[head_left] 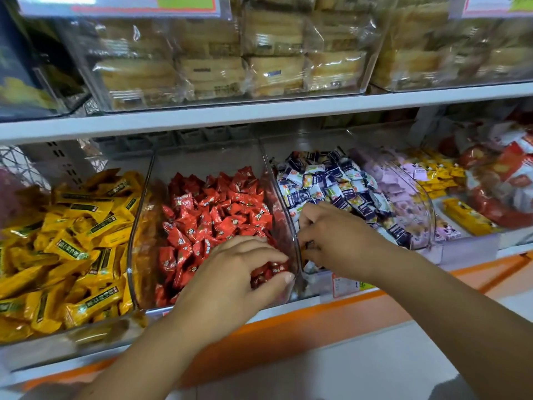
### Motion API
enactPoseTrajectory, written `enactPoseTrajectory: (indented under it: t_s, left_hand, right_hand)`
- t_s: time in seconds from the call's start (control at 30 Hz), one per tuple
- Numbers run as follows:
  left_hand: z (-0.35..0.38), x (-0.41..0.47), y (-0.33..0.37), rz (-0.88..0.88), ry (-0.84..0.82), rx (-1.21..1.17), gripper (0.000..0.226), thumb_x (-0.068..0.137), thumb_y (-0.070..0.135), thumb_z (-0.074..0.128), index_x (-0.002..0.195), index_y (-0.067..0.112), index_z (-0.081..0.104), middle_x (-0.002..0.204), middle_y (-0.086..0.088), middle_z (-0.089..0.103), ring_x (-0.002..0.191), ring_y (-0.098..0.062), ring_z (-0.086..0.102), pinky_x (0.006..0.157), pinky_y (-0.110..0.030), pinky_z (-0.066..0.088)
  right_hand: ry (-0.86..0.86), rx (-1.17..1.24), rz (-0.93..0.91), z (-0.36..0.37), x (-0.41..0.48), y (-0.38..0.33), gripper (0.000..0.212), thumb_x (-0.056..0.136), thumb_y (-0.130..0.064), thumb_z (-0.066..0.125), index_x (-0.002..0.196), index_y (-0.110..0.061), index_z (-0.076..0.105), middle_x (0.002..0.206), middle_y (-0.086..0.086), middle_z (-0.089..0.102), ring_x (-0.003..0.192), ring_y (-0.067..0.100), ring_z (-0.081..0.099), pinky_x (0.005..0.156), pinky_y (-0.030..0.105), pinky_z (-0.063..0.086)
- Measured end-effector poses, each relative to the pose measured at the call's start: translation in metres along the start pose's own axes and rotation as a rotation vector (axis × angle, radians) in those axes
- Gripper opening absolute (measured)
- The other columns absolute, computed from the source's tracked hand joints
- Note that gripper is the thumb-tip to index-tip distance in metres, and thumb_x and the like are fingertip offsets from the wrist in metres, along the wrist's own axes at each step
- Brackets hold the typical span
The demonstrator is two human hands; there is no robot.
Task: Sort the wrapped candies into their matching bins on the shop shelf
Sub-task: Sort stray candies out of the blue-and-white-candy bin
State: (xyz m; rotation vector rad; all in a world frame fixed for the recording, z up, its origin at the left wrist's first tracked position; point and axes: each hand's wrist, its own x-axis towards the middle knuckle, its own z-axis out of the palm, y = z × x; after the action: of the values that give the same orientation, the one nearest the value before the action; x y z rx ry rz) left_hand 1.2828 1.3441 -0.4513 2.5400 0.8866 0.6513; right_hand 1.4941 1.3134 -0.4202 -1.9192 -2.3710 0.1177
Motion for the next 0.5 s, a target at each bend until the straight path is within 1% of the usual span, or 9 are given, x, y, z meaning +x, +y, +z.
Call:
enactPoseTrajectory:
  t_s: [0.07, 0.13, 0.2, 0.27, 0.3, 0.33, 0.4, 0.47, 0.5]
  left_hand:
    - [-0.001, 0.000, 0.002, -0.024, 0.016, -0.009, 0.049, 0.083, 0.067, 0.042, 0.115, 0.038, 0.066, 0.111, 0.027, 0.060, 0.112, 0.010, 0.044, 0.098, -0.006, 0.029]
    - [-0.002, 0.000, 0.003, -0.054, 0.021, -0.017, 0.052, 0.082, 0.068, 0.041, 0.120, 0.041, 0.062, 0.111, 0.028, 0.058, 0.111, 0.010, 0.043, 0.095, -0.002, 0.027]
    - [-0.003, 0.001, 0.006, -0.081, 0.044, -0.057, 0.055, 0.080, 0.072, 0.043, 0.126, 0.045, 0.055, 0.112, 0.031, 0.056, 0.111, 0.010, 0.045, 0.097, -0.009, 0.034]
    - [-0.006, 0.003, 0.013, -0.115, 0.082, -0.160, 0.061, 0.078, 0.075, 0.046, 0.134, 0.052, 0.040, 0.116, 0.031, 0.053, 0.110, 0.009, 0.048, 0.094, -0.017, 0.041]
    - [-0.007, 0.004, 0.017, -0.128, 0.112, -0.215, 0.067, 0.075, 0.075, 0.046, 0.138, 0.054, 0.031, 0.120, 0.031, 0.051, 0.111, 0.008, 0.048, 0.092, -0.018, 0.041]
    - [-0.009, 0.006, 0.020, -0.127, 0.143, -0.243, 0.072, 0.074, 0.075, 0.047, 0.140, 0.055, 0.024, 0.124, 0.032, 0.048, 0.111, 0.008, 0.048, 0.091, -0.017, 0.041]
    - [-0.011, 0.009, 0.026, -0.098, 0.175, -0.212, 0.079, 0.074, 0.079, 0.046, 0.144, 0.054, 0.018, 0.129, 0.035, 0.041, 0.113, 0.011, 0.044, 0.088, -0.016, 0.042]
    - [-0.010, 0.012, 0.031, -0.086, 0.164, -0.178, 0.080, 0.074, 0.082, 0.042, 0.145, 0.054, 0.018, 0.126, 0.039, 0.038, 0.111, 0.019, 0.040, 0.087, -0.012, 0.040]
    - [-0.009, 0.013, 0.032, -0.087, 0.156, -0.191, 0.076, 0.076, 0.078, 0.043, 0.145, 0.051, 0.023, 0.125, 0.038, 0.038, 0.109, 0.022, 0.039, 0.088, -0.008, 0.038]
  right_hand:
    - [0.073, 0.201, 0.042, 0.000, -0.005, 0.007, 0.008, 0.089, -0.028, 0.067, 0.094, -0.029, 0.073, 0.096, -0.015, 0.046, 0.094, 0.007, 0.045, 0.078, 0.029, 0.042]
    - [0.135, 0.414, 0.100, -0.009, -0.011, 0.014, 0.009, 0.087, -0.028, 0.069, 0.090, -0.036, 0.072, 0.098, -0.019, 0.054, 0.088, 0.002, 0.054, 0.079, 0.023, 0.046]
    - [0.268, 0.490, 0.121, -0.021, -0.015, 0.019, 0.014, 0.085, -0.029, 0.069, 0.089, -0.043, 0.070, 0.098, -0.018, 0.058, 0.083, 0.003, 0.057, 0.075, 0.019, 0.047]
    - [0.408, 0.539, 0.152, -0.034, -0.021, 0.017, 0.014, 0.085, -0.029, 0.069, 0.092, -0.041, 0.071, 0.096, -0.016, 0.059, 0.079, 0.003, 0.058, 0.069, 0.012, 0.045]
    - [0.460, 0.567, 0.153, -0.039, -0.023, 0.013, 0.013, 0.085, -0.028, 0.069, 0.093, -0.038, 0.072, 0.095, -0.015, 0.059, 0.079, 0.002, 0.057, 0.067, 0.009, 0.043]
    - [0.488, 0.597, 0.142, -0.042, -0.025, 0.009, 0.013, 0.085, -0.027, 0.070, 0.094, -0.036, 0.073, 0.093, -0.014, 0.059, 0.078, 0.003, 0.057, 0.066, 0.008, 0.042]
    - [0.482, 0.637, 0.088, -0.042, -0.025, -0.004, 0.013, 0.084, -0.026, 0.071, 0.094, -0.033, 0.073, 0.090, -0.013, 0.061, 0.078, 0.005, 0.059, 0.066, 0.010, 0.043]
    - [0.464, 0.654, 0.038, -0.036, -0.022, -0.017, 0.013, 0.083, -0.024, 0.073, 0.093, -0.032, 0.074, 0.086, -0.014, 0.063, 0.076, 0.008, 0.060, 0.066, 0.012, 0.043]
    - [0.466, 0.660, 0.018, -0.031, -0.020, -0.021, 0.014, 0.082, -0.023, 0.074, 0.094, -0.031, 0.075, 0.084, -0.016, 0.063, 0.075, 0.008, 0.060, 0.065, 0.012, 0.043]
